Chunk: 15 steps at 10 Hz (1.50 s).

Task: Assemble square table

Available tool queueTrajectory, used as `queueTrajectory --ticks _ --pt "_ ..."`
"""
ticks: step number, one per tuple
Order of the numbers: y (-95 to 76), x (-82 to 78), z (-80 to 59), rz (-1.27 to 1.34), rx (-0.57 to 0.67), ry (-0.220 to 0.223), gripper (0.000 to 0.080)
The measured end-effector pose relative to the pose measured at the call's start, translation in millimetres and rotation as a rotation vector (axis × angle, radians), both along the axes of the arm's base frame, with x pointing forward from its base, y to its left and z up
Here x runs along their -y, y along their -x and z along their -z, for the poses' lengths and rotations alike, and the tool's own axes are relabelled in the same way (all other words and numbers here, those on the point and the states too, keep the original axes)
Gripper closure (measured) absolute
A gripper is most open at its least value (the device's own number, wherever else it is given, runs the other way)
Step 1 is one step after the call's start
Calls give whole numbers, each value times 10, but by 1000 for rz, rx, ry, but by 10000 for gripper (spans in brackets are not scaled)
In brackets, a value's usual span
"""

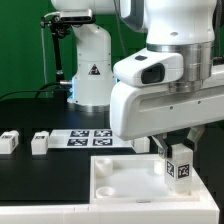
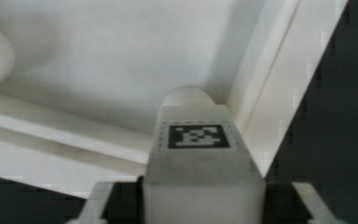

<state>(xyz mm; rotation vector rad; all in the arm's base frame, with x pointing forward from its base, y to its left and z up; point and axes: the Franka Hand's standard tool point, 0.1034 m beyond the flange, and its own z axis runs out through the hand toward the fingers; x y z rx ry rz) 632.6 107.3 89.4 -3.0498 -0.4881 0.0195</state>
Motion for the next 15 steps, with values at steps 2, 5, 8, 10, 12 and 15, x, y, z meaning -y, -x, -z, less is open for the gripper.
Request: queueTrajectory --ticks 2,5,8,10,12,15 --pt "0 -1 0 26 -1 0 515" --pt "17 -17 6 382 13 -14 515" --pt "26 -10 16 809 1 -50 515" --pt "4 -17 16 1055 -9 -65 515" --pt "6 -22 21 1076 -14 -69 509" --pt "4 -68 7 859 4 -62 187"
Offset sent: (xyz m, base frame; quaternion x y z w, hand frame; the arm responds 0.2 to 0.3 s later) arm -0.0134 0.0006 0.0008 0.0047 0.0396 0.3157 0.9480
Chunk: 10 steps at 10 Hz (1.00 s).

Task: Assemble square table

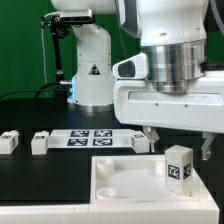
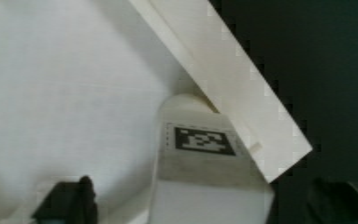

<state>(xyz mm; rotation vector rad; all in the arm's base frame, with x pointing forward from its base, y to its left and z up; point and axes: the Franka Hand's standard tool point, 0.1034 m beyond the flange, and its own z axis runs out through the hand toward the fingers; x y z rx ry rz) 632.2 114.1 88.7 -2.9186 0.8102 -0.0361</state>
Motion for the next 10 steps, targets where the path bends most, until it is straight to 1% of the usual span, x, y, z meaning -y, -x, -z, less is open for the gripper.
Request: queueTrajectory --ticks 1,3,5,6,8,10 --pt "1 7 6 -64 6 3 156" --pt "3 7 12 -195 18 10 151" --pt "14 13 36 -451 38 43 150" --pt "16 12 41 -531 44 53 150" --pt "0 15 40 -775 63 73 150" --pt "-8 11 53 -972 77 84 150"
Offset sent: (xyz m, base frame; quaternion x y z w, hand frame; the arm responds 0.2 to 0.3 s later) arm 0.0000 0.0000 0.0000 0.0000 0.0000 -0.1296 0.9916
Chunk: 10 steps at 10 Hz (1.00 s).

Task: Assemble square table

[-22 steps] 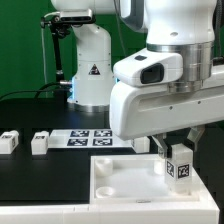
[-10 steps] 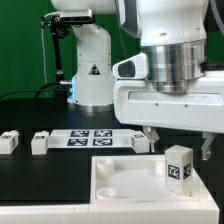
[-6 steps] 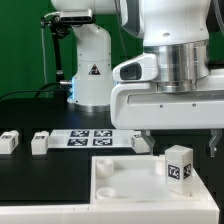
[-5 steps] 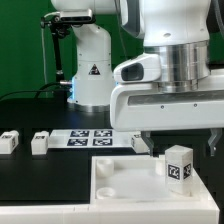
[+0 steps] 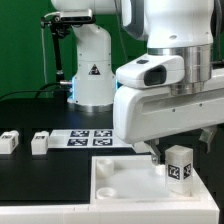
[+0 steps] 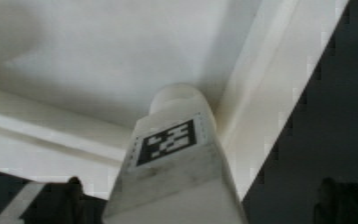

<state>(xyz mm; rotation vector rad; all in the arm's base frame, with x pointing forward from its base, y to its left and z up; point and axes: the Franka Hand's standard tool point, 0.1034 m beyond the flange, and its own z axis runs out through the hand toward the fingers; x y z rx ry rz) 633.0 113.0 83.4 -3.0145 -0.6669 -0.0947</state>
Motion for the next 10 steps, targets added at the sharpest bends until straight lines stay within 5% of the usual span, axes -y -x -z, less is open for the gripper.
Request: queueTrajectory --ticks 3,4,5,6,7,10 --pt "-30 13 -26 -153 14 17 150" --pt "-30 13 -25 -153 14 17 251" --pt "-30 13 -25 -153 14 17 251" --pt "-30 12 -25 -143 13 15 446" --pt "-30 11 -25 -125 12 14 515" --pt "-30 15 -24 94 -4 -10 515"
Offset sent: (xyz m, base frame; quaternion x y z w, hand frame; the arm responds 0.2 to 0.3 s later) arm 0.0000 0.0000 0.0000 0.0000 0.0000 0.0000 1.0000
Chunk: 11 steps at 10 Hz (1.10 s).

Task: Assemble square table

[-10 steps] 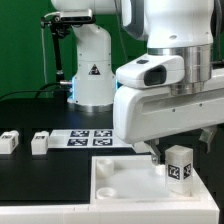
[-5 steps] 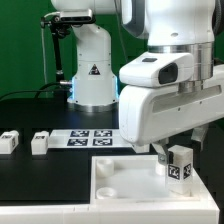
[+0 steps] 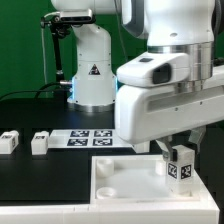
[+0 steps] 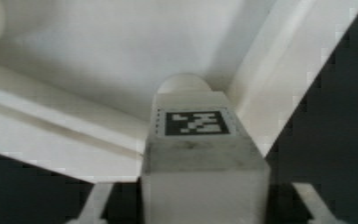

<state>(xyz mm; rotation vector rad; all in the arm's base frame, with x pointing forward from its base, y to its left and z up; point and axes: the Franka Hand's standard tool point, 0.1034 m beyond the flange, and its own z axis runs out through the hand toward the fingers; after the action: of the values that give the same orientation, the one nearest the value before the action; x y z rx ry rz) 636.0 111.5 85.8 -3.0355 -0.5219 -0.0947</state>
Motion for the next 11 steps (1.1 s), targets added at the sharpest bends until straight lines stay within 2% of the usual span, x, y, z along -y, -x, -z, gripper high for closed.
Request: queueTrajectory --ticks 4,5,10,11 --pt "4 17 14 529 -34 -32 515" --pt "4 16 14 621 -36 -28 515" --pt "1 43 19 960 -69 -68 514" --pt "11 66 21 1135 -77 -109 514"
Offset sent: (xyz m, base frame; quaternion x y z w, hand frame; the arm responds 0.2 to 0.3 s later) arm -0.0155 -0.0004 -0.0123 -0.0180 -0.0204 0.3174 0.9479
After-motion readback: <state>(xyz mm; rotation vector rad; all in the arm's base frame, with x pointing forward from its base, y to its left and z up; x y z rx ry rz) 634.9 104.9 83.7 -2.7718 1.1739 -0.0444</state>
